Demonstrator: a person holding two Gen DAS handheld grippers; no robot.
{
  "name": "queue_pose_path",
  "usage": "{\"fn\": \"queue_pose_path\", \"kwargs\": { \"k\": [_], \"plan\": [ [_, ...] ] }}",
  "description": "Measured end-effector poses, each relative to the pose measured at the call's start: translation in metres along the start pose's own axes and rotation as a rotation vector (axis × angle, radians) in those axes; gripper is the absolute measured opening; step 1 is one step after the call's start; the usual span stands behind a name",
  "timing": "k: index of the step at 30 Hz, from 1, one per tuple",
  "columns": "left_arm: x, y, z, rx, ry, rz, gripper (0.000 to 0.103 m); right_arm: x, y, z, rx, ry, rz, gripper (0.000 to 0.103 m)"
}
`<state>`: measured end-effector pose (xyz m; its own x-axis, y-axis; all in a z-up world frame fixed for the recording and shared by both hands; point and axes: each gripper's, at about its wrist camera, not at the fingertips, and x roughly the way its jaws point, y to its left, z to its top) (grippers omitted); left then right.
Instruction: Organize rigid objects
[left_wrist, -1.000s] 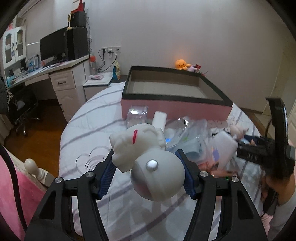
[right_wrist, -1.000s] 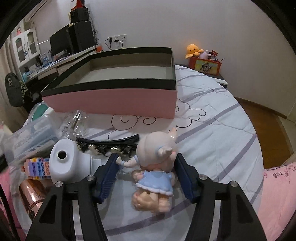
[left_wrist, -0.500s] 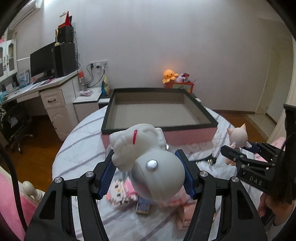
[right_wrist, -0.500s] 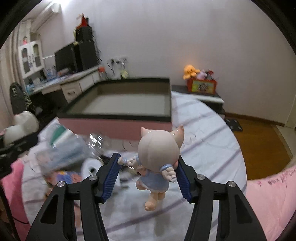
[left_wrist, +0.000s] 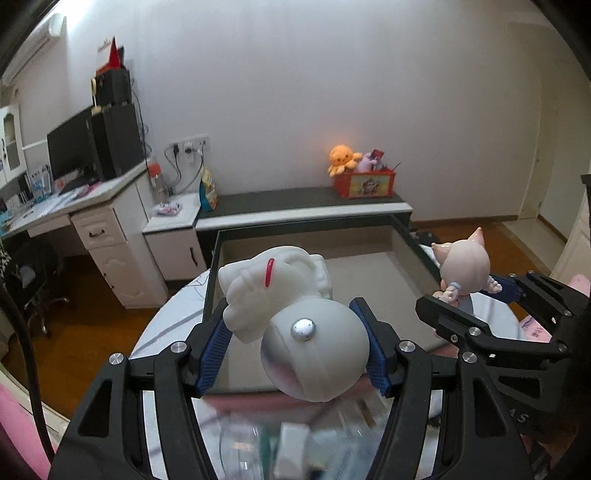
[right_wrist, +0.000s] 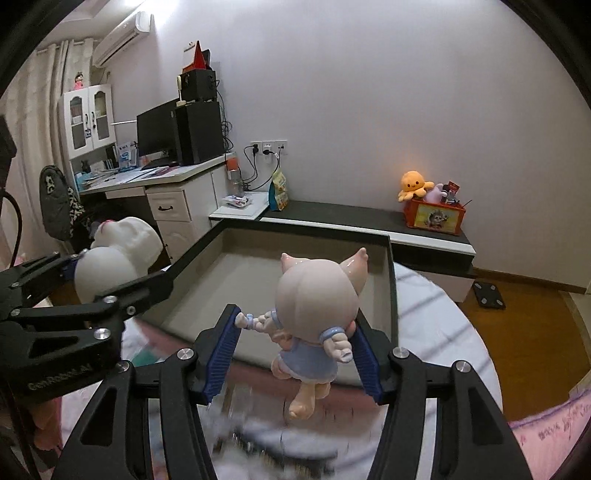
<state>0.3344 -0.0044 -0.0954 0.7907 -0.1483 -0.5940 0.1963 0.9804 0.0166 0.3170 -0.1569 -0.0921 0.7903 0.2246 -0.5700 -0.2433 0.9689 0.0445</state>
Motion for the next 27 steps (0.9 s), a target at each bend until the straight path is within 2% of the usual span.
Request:
{"fn": "queue_pose_path", "kwargs": {
  "k": [8,15,17,18,19,20,21,22,24,26,27],
  "plan": [
    [0.08,0.014,0.007,-0.014,0.142,0.02,0.065,0.071,-0.012,0.015,0.041,0.115,0.039,0.059],
    [0.112,0.016,0.004,-0.013,0.239,0.028,0.063,0.109,-0.021,0.003,0.081,0.216,0.029,0.06],
    [0.107,0.016,0.006,0.004,0.21,0.058,0.068,0.114,-0.026,0.001,0.104,0.231,0.035,0.061],
    [0.104,0.017,0.007,0.003,0.203,0.075,0.074,0.114,-0.028,0.0,0.115,0.228,0.04,0.064],
    [0.102,0.021,0.009,-0.007,0.193,0.086,0.078,0.11,-0.03,0.0,0.129,0.217,0.037,0.075],
    [0.098,0.023,0.01,-0.016,0.182,0.086,0.08,0.108,-0.031,0.002,0.136,0.204,0.048,0.076],
    [0.091,0.026,0.01,-0.028,0.166,0.075,0.082,0.103,-0.031,0.003,0.139,0.195,0.058,0.084],
    [0.082,0.027,0.011,-0.041,0.146,0.059,0.083,0.097,-0.031,0.005,0.138,0.177,0.052,0.089],
    [0.055,0.027,0.012,-0.053,0.085,0.046,0.085,0.079,-0.028,0.008,0.137,0.133,0.064,0.092],
    [0.029,0.026,0.01,-0.05,0.028,0.059,0.091,0.056,-0.024,0.011,0.128,0.085,0.058,0.103],
    [0.014,0.024,0.009,-0.05,-0.002,0.069,0.096,0.044,-0.021,0.013,0.116,0.056,0.047,0.103]
  ]
}}
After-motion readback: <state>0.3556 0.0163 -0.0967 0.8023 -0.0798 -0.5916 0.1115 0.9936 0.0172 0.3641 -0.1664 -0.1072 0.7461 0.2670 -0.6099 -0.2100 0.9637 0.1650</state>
